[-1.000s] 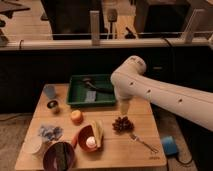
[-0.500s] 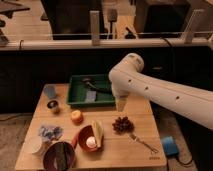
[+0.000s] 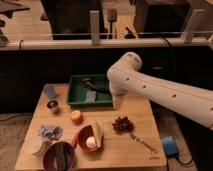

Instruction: Wipe tray with sponge

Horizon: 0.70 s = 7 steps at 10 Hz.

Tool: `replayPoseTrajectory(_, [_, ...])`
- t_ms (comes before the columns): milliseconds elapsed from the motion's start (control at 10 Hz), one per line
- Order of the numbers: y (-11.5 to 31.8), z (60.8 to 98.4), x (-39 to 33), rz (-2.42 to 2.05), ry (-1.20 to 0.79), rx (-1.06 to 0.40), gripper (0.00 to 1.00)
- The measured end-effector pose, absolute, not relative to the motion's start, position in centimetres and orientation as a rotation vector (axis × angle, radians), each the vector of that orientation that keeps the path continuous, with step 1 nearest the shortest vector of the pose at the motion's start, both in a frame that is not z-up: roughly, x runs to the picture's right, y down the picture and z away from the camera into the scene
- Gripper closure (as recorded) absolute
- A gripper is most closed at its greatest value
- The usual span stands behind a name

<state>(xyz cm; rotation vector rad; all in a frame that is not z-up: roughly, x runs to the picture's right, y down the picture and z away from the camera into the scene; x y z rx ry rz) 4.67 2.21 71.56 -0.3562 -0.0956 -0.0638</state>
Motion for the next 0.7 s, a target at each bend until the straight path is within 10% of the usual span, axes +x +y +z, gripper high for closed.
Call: replayPoseTrajectory(700, [1.2,73.0,2.8,-0.031,-0.121,-0.341,0.59])
